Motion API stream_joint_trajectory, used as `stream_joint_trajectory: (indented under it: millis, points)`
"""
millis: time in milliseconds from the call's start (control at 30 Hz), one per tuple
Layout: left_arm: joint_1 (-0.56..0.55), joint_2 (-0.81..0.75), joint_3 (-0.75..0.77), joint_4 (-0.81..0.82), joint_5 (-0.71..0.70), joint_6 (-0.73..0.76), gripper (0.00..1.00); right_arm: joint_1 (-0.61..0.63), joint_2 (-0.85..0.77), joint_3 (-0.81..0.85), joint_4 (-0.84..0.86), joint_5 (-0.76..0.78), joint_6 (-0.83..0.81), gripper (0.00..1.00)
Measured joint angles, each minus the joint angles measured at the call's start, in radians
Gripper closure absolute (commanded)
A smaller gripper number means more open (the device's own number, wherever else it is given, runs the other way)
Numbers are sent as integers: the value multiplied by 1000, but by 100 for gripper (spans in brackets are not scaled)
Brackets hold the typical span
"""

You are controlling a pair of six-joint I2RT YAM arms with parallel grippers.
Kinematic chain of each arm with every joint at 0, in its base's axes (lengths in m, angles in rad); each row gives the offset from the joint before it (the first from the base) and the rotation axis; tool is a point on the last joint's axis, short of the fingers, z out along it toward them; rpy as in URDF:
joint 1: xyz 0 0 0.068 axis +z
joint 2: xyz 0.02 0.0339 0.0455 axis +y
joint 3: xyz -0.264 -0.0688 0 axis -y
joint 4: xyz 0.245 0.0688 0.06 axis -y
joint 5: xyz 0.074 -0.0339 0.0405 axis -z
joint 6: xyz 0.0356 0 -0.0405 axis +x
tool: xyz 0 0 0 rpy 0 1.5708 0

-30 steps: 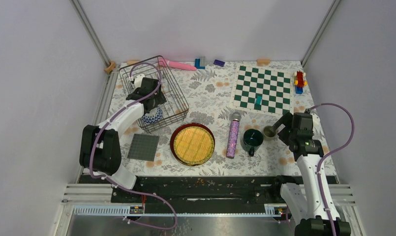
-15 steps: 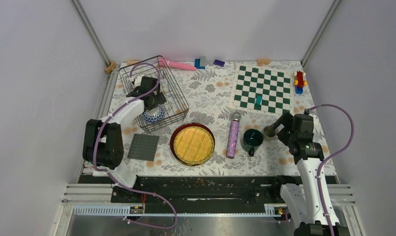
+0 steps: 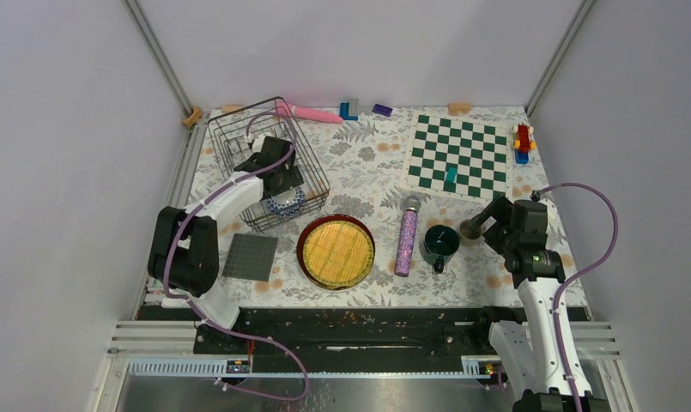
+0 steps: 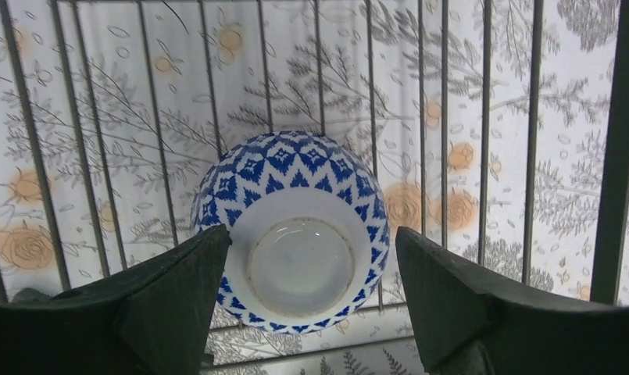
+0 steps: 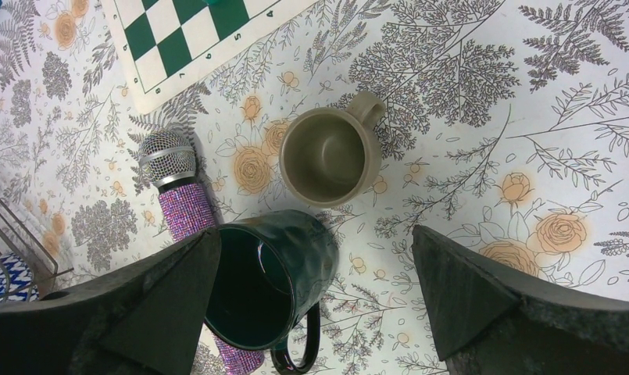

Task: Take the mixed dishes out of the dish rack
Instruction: Pick up the bowl from the dish rack.

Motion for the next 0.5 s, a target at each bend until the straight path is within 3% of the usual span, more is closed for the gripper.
stream_joint_trajectory:
  millis: [167, 500]
  points:
    - [-63, 1, 0, -37, -59, 9, 25, 0, -2, 0, 0, 0, 3, 0]
    - [-79, 23, 34, -91, -78, 37, 38, 0, -4, -3, 8, -19, 7, 1]
